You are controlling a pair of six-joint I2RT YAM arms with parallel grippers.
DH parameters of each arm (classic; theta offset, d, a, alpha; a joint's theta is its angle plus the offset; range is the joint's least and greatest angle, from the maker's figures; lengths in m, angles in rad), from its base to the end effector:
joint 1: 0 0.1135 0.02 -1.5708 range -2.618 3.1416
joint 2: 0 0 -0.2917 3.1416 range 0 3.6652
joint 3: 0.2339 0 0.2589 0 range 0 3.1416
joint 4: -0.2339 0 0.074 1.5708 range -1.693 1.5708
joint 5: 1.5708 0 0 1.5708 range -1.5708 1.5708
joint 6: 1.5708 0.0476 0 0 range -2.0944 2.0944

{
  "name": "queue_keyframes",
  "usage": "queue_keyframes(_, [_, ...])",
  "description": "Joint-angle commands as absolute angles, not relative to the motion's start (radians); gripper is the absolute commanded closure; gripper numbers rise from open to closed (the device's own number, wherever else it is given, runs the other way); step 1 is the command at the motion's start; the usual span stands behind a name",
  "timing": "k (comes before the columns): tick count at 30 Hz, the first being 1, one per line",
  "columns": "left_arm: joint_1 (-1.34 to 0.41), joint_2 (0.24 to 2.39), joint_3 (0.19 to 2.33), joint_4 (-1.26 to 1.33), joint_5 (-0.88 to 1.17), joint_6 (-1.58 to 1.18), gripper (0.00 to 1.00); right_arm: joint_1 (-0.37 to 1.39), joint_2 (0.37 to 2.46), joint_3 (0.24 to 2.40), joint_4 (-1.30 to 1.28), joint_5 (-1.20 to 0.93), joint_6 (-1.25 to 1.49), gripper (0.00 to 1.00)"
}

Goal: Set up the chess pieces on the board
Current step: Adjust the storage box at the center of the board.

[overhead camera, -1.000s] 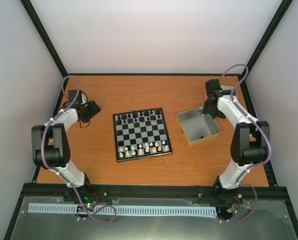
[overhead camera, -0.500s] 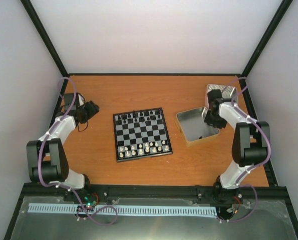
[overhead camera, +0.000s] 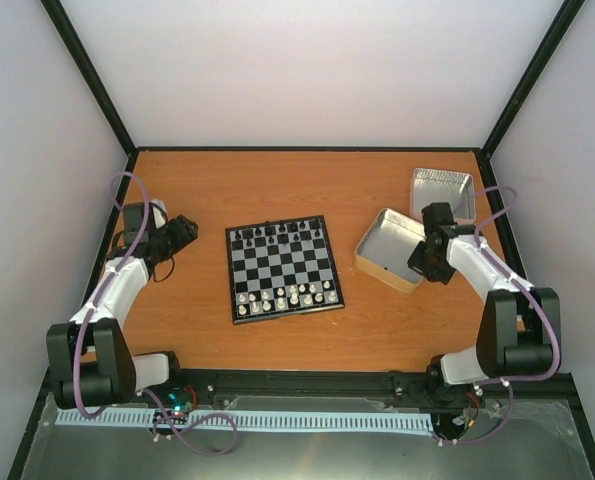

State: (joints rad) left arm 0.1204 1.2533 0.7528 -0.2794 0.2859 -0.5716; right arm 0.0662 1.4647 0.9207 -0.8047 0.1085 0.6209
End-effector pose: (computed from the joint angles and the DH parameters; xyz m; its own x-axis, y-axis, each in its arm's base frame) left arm 0.2635 0.0184 0.2383 -0.6325 -0.5993 -0.4907 -0.3072 0.7756 -0.5514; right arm 0.2622 0.0122 0.2062 -0.8160 0.5255 -0.2406 0.5321 0.8456 0.0422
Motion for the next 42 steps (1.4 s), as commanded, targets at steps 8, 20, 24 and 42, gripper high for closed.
queue_keyframes(8, [0.118, 1.211, 0.722, -0.242, 0.309, -0.581, 0.34, 0.066, 1.318, 0.757, -0.901, -0.198, 0.697, 0.94])
queue_keyframes(20, [0.118, 1.235, 0.77, -0.255, 0.303, -0.567, 0.34, 0.066, 1.461, 0.991, -0.859, 0.088, 0.418, 0.43])
queue_keyframes(24, [0.118, 1.239, 0.783, -0.255, 0.303, -0.556, 0.34, 0.066, 1.64, 1.084, -0.836, 0.13, 0.293, 0.38])
queue_keyframes(42, [0.118, 1.232, 0.782, -0.23, 0.334, -0.538, 0.33, 0.054, 1.833, 1.261, -0.777, -0.001, 0.06, 0.39])
